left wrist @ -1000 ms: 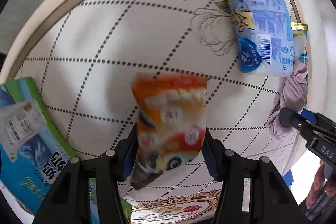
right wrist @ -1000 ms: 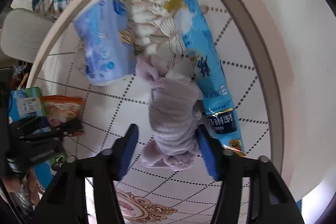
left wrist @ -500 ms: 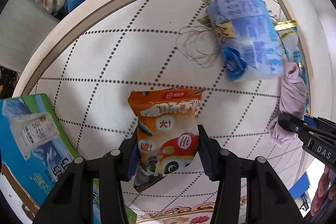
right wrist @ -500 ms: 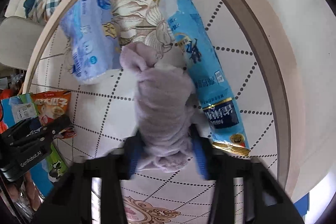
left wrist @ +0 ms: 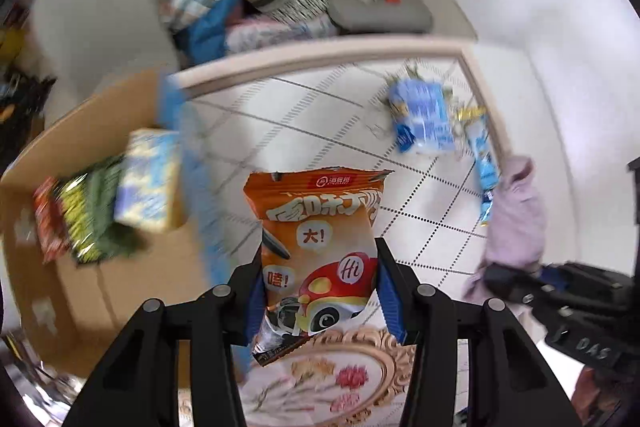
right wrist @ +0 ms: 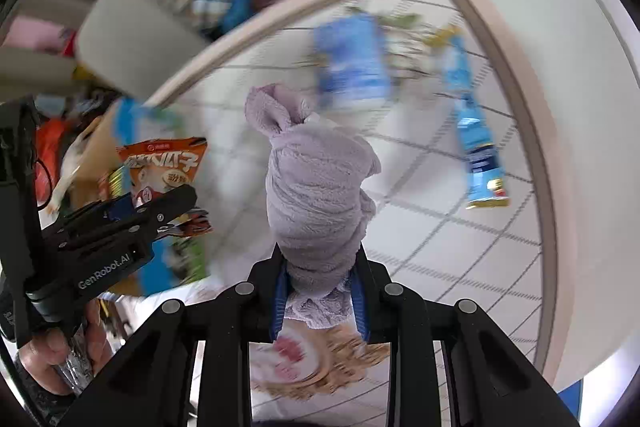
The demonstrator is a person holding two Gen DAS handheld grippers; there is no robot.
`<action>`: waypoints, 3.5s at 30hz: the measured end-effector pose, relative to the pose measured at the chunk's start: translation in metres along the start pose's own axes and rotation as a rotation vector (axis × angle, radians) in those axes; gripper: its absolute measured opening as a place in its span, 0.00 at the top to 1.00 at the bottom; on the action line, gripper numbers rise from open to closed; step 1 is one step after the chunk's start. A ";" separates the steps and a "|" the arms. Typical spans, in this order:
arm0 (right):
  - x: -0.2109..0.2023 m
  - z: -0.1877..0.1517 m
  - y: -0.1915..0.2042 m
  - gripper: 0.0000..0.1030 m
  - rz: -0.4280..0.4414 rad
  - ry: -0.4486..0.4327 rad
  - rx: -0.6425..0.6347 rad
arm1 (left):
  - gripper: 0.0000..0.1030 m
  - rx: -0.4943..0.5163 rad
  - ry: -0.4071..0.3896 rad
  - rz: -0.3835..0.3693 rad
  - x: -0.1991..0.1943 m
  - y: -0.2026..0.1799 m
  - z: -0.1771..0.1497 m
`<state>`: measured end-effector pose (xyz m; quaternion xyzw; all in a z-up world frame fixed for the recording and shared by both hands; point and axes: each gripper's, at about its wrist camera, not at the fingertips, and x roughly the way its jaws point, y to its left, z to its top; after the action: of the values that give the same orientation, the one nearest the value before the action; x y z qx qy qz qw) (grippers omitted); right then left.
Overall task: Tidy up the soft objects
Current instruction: 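Carry the panda bag and sock into the box and release both, then grasp the blue-white packet with the left gripper while the right grasps the blue tube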
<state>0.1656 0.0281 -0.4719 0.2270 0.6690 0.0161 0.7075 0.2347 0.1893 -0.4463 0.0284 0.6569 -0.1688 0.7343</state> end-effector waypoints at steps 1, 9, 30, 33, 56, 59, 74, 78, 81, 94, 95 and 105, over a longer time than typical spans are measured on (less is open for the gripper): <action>-0.006 -0.003 0.010 0.72 0.011 -0.001 -0.021 | 0.57 -0.023 -0.017 0.005 -0.016 0.015 -0.006; -0.018 -0.031 0.140 0.72 0.099 0.019 -0.230 | 0.57 -0.156 -0.070 0.082 -0.088 0.125 -0.060; 0.177 -0.051 0.344 0.72 0.001 0.205 -0.426 | 0.57 -0.330 0.152 0.150 -0.009 0.310 -0.096; 0.190 -0.051 0.346 0.71 -0.016 0.207 -0.433 | 0.54 -0.325 0.167 0.145 -0.003 0.311 -0.094; 0.129 -0.044 0.320 0.43 -0.114 0.098 -0.396 | 0.23 -0.402 0.051 0.101 -0.061 0.302 -0.110; 0.113 -0.047 0.307 0.34 -0.145 0.080 -0.388 | 0.10 -0.393 0.010 0.132 -0.072 0.294 -0.117; 0.044 -0.079 0.290 0.00 -0.248 -0.067 -0.389 | 0.07 -0.365 -0.145 0.221 -0.122 0.250 -0.139; 0.021 -0.090 0.290 0.00 -0.217 -0.102 -0.390 | 0.07 -0.353 -0.173 0.212 -0.138 0.237 -0.146; 0.006 -0.099 0.290 0.00 -0.180 -0.117 -0.391 | 0.07 -0.340 -0.196 0.214 -0.151 0.225 -0.149; -0.055 -0.074 0.173 0.00 -0.133 -0.152 -0.217 | 0.07 -0.228 -0.205 0.167 -0.139 0.112 -0.101; -0.057 -0.067 0.155 0.00 -0.142 -0.148 -0.187 | 0.07 -0.214 -0.186 0.162 -0.127 0.096 -0.092; -0.030 0.042 -0.004 0.00 -0.193 -0.076 0.033 | 0.07 -0.135 -0.150 0.301 -0.037 -0.002 -0.003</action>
<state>0.2013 0.0026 -0.4448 0.1738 0.6607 -0.0718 0.7267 0.2279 0.1958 -0.4104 0.0641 0.5986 -0.0143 0.7983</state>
